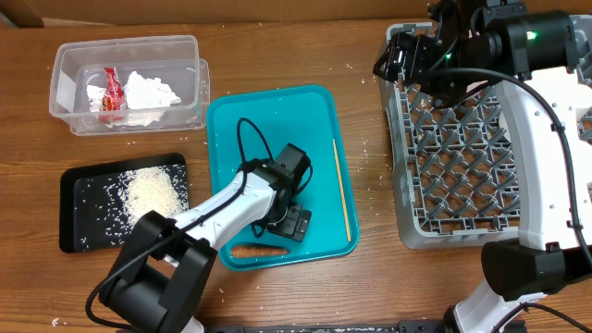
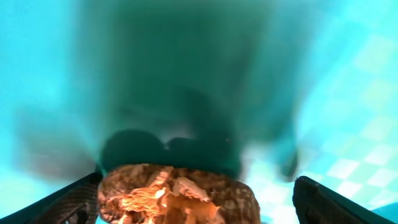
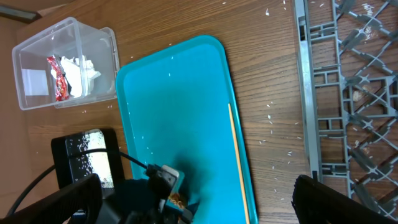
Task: Sort waste into correct bins and load items into the dishwasher
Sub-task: 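Lower the left gripper and grasp the brown fried food piece, then carry the fried piece left and drop it onto the black rice tray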
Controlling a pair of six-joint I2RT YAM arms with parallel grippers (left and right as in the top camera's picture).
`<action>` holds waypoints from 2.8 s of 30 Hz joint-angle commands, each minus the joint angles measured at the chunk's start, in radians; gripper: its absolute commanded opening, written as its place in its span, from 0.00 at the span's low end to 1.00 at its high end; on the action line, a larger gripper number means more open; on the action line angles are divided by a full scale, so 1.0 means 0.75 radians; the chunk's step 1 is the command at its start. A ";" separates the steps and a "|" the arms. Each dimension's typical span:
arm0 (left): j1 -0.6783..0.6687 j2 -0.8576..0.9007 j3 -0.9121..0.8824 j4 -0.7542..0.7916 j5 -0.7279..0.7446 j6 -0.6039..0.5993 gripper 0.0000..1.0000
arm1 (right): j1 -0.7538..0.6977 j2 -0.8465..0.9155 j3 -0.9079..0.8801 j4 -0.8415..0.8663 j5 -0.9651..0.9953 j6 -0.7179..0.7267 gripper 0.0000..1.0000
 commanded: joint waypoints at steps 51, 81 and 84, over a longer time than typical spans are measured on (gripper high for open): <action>0.069 0.009 0.176 -0.203 -0.069 -0.091 0.68 | 0.006 -0.002 -0.003 0.004 -0.007 0.002 1.00; 1.248 0.010 0.475 -0.337 -0.139 -0.172 0.70 | 0.005 0.002 -0.004 0.004 -0.007 0.002 1.00; 1.294 0.010 0.475 -0.341 -0.136 -0.172 0.73 | 0.005 0.003 -0.004 0.003 -0.007 0.002 1.00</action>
